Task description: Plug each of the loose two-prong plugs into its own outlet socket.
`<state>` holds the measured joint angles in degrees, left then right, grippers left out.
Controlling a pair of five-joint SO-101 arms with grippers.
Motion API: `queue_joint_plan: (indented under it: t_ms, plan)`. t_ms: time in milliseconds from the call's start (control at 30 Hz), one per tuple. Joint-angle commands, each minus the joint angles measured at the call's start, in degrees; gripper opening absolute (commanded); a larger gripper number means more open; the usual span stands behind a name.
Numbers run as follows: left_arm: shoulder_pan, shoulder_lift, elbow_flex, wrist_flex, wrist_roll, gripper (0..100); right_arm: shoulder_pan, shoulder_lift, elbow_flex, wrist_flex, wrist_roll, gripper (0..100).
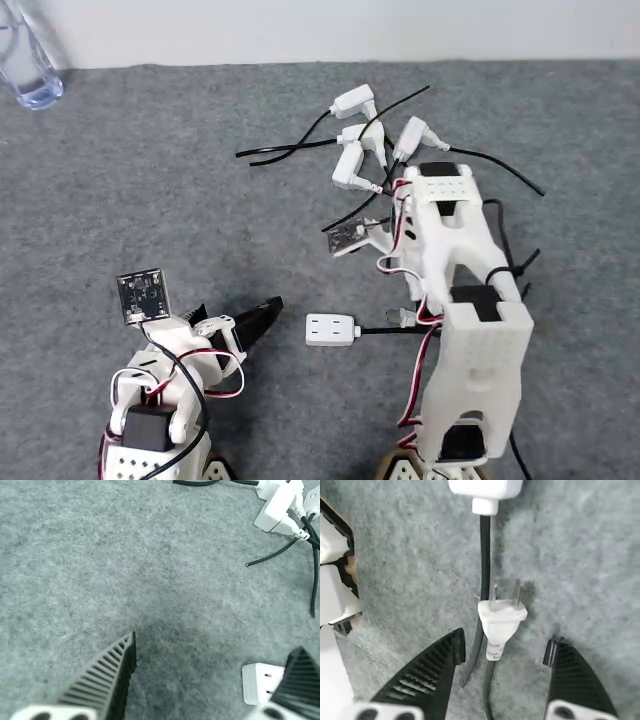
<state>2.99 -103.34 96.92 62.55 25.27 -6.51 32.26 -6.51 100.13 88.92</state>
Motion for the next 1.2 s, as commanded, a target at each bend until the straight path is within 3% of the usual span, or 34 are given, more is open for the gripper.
queue_joint_plan:
  t_ms: [0,133,333,633,733,867,1167]
  plan:
    - [-0.2,-0.4,-0.5,0.0,-0.1,43,-3.8,0.2,2.9,-2.1,-1.1,27.3]
    - [-0.2,-0.4,-0.5,0.1,-0.1,43,-5.0,0.1,6.2,-3.5,-1.2,25.1]
    - [-0.2,-0.4,-0.5,0.1,-0.1,43,-3.6,0.1,6.2,-3.2,-5.1,5.1]
    - [-0.2,-0.4,-0.5,0.1,-0.1,43,-2.9,0.0,10.6,-3.7,-5.3,27.4]
    - [-0.2,-0.4,-0.5,0.1,-0.1,43,-2.9,-1.5,11.1,-4.8,-5.2,20.4]
    - [-0.2,-0.4,-0.5,0.1,-0.1,43,-2.3,-2.9,11.2,-7.1,-5.3,0.0]
    - [-0.2,-0.4,-0.5,0.1,-0.1,43,0.6,-4.8,10.8,-11.4,-5.2,0.8]
